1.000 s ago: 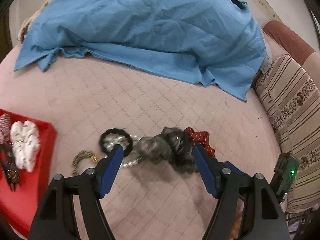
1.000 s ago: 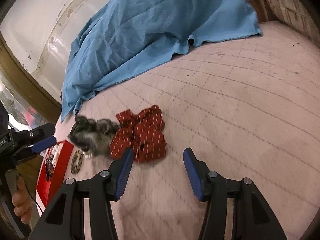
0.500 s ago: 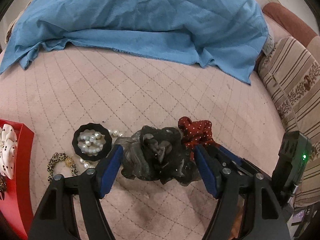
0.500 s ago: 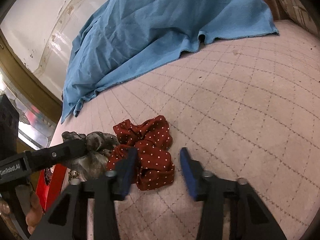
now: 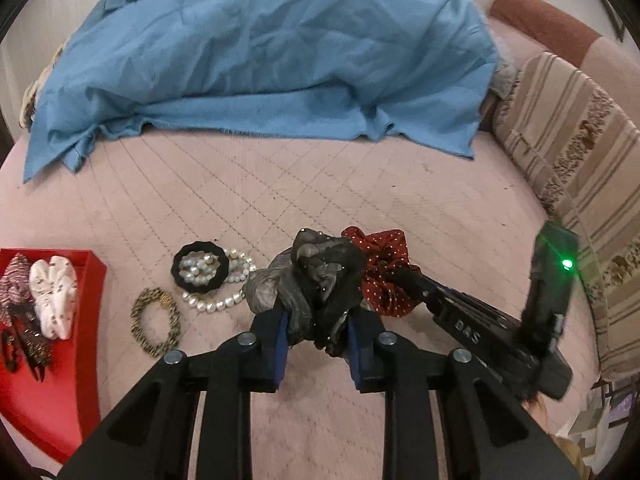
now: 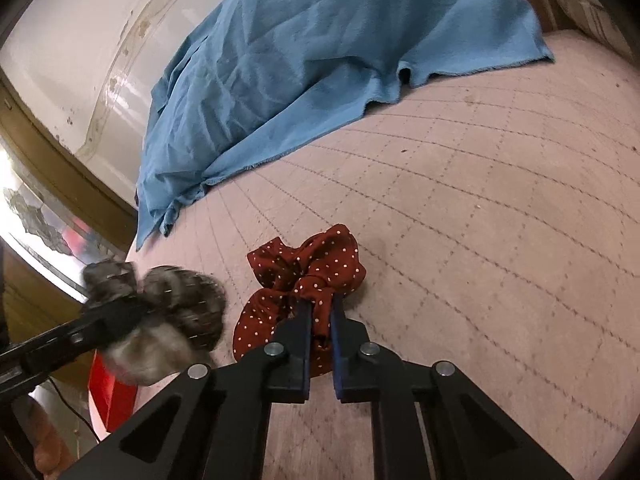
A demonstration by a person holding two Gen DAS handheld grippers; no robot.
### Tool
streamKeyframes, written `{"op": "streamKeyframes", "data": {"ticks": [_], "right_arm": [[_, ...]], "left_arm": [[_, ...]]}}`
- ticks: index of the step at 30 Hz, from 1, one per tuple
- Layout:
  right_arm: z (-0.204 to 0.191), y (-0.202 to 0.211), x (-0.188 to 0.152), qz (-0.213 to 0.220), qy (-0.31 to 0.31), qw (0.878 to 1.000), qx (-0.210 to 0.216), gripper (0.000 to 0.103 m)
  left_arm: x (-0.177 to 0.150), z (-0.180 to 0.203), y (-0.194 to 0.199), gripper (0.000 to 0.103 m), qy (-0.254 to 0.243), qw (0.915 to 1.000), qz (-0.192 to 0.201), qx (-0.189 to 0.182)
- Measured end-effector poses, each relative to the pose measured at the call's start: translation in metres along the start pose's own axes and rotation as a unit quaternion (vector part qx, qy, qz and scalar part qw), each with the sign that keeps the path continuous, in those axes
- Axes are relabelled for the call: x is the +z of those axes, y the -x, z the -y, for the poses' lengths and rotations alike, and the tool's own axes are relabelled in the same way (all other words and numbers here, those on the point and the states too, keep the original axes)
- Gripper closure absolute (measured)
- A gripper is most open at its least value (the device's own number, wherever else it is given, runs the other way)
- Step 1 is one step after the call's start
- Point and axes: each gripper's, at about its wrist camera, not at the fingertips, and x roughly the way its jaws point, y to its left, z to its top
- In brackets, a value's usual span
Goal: Organize jewelry
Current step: 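Carry the grey sheer scrunchie with the left tool over the red tray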
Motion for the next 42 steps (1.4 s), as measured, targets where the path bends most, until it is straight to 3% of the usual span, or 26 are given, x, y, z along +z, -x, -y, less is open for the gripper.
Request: {"op": "streamKeyframes", "data": {"ticks": [9, 18, 26, 42], "right_arm": [[-0.001, 0.047, -0.038, 0.011, -0.034, 0.999, 0.006, 0.094], [-0.038, 0.083, -0.072, 0.009, -0.016, 1.0, 0.016, 0.094], [-0.077, 0.105, -0.097, -0.001, 0.02, 1.0, 0.023, 0.094], [-0.13, 0.124, -0.121, -0.017, 0.082, 0.996, 0.014, 0.094]], "left_arm": [[-0.052, -0.017, 0.069, 0.079, -0.007, 0.9995, 0.029, 0.013], [-0.102, -0.064, 0.128, 0.079, 0.039, 0.9966, 0.054, 0.048], [-0.123, -0.09, 0.153, 0.079, 0.079, 0.9934, 0.067, 0.049], [-0.145, -0.115, 0.181, 0.078, 0.094, 0.9873, 0.099, 0.081]]}}
